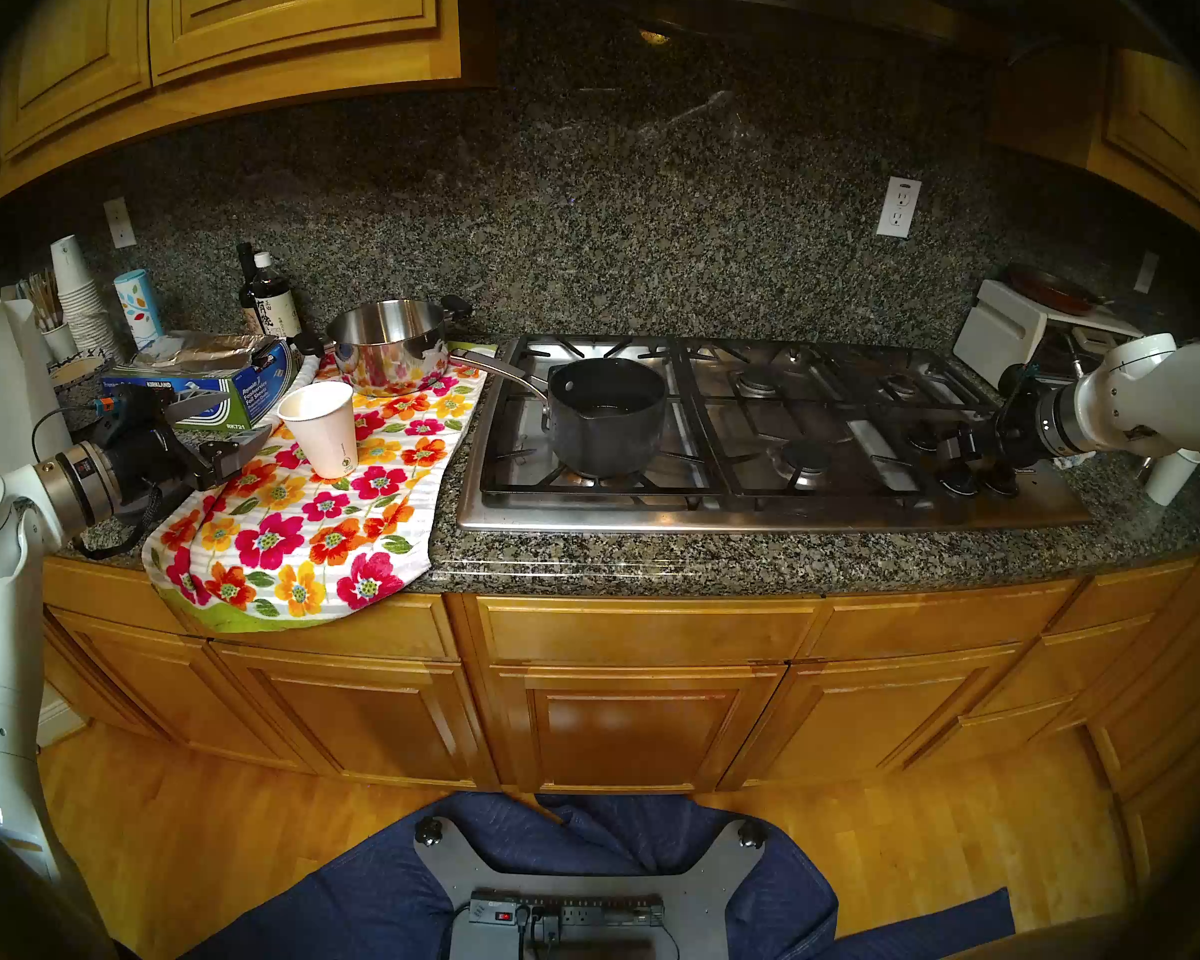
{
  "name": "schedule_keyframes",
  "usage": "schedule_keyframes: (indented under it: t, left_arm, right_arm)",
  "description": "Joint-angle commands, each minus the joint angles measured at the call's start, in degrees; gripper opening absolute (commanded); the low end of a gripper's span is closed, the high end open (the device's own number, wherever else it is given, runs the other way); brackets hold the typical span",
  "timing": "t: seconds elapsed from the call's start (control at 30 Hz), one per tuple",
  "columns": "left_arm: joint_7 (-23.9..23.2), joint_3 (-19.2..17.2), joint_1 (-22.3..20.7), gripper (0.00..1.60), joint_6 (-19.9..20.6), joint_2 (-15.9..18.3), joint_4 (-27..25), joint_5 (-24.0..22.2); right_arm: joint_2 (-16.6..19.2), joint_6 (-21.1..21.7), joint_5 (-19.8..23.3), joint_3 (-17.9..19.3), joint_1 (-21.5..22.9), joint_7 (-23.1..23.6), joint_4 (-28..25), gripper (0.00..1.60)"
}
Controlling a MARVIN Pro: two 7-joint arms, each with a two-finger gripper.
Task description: Pick up the water cup, pour water into the pot, turn on the stove
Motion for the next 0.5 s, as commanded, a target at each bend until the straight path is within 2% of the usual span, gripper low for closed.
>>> schedule_keyframes:
  t: [0.0,0.47]
  left_arm:
    - [-0.1,-1.0,-1.0,1.60,-0.2,0.7,-1.2,-0.6]
    - [-0.1,-1.1,-1.0,1.60,-0.2,0.7,-1.2,-0.6]
  right_arm:
    - [-0.7,-1.2,-0.1,1.6,0.5,0.1,0.8,1.60]
    - [-1.3,-2.0,0.4,2.6,-2.7,0.3,2.6,1.60]
